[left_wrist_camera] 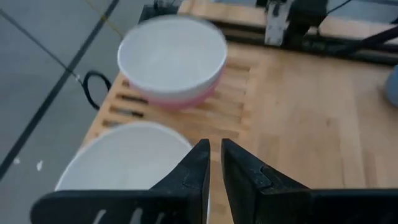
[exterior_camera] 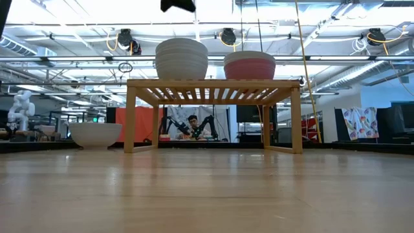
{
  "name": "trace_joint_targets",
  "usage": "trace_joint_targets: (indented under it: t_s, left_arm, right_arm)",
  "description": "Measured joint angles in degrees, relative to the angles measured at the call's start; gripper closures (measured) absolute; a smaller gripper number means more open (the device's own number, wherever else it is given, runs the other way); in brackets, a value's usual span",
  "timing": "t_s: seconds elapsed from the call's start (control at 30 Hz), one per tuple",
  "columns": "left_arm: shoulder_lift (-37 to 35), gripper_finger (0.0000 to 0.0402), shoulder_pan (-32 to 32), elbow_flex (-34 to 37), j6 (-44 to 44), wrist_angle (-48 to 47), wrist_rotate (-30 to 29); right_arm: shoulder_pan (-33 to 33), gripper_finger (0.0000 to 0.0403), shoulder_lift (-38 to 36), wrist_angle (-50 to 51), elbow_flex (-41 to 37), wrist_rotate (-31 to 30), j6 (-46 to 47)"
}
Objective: Place and stack bowls onto a shelf
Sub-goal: Stack the green bowl on top of the white bowl on the shelf
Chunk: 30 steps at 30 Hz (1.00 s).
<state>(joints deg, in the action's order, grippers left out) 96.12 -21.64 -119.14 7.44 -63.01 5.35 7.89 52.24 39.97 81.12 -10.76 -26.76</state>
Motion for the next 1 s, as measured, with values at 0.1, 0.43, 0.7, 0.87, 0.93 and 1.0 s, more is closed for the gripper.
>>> trace_joint_targets:
  t_s: [0.1, 0.43, 0.7, 0.87, 0.93, 1.0]
  left_arm:
    - [-1.34, 0.0355, 1.09, -1.78, 2.15, -1.27, 0.07]
    - [-8.41, 0.0355, 4.97, -2.83, 4.46, -2.06, 0.15]
    - [-12.70, 0.0355, 8.59, -2.83, 1.71, -10.35, 2.60]
    - [-13.55, 0.0355, 12.02, -2.83, -5.12, -19.42, 2.68]
    - [-13.47, 0.0356, 13.51, -2.81, -6.19, -22.74, 2.66]
    - [-13.44, 0.0363, 15.04, -2.78, -6.47, -24.54, 2.69]
  right_arm:
    - [-0.01, 0.0271, -1.51, 7.73, 0.00, 0.02, 2.43]
    - [-0.01, 0.0271, -4.17, 30.66, 0.00, 0.53, 17.81]
    - [-0.03, 0.0271, -2.93, 37.82, 0.00, 9.49, 20.16]
    - [-0.03, 0.0271, -2.61, 38.98, 0.00, 9.39, 20.06]
    - [-0.03, 0.0271, -2.66, 38.75, 0.00, 9.41, 20.02]
    - [-0.03, 0.0271, -2.70, 38.40, 0.00, 9.40, 20.00]
